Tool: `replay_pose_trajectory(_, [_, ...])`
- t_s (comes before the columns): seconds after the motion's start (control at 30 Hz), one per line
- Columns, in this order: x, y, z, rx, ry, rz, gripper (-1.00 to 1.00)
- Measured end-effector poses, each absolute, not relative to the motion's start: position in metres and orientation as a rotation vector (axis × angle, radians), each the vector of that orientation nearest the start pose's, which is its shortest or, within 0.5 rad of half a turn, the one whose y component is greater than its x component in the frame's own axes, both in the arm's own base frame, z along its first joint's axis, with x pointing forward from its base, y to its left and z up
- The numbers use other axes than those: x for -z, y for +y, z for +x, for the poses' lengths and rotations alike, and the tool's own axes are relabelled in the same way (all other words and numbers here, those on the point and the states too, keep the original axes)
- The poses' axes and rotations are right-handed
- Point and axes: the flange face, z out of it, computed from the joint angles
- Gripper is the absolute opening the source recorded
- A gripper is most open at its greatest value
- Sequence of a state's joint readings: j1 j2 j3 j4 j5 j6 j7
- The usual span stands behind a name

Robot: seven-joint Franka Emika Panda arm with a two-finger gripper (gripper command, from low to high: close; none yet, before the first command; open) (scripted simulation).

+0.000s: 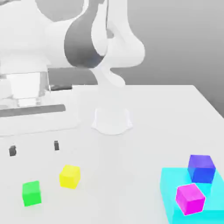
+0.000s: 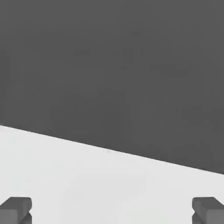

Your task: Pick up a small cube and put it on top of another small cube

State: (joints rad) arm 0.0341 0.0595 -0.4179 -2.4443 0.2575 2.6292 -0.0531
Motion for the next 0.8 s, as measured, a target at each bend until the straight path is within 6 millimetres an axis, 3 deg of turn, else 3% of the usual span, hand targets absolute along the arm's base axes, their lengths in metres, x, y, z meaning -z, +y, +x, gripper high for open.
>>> replay_pose_trajectory(0.2, [-0.196, -0.23, 0.416, 0.026, 0.747, -3.044, 0.0])
replay_pose_trajectory(0.33, [-0.144, -0.235, 0.411, 0.004, 0.737, -3.057, 0.0])
replay_pose_trajectory(0.37, [-0.133, -0.235, 0.411, 0.002, 0.738, -3.055, -1.0])
replay_pose_trajectory(0.6, [-0.131, -0.235, 0.41, -0.001, 0.738, -3.054, -1.0])
replay_pose_trajectory(0.73, [-0.174, -0.235, 0.411, 0.0, 0.737, -3.055, -1.0])
replay_pose_trajectory(0.77, [-0.185, -0.226, 0.415, -0.001, 0.712, -3.054, -1.0])
replay_pose_trajectory(0.8, [-0.193, -0.204, 0.427, -0.003, 0.652, -3.056, -1.0])
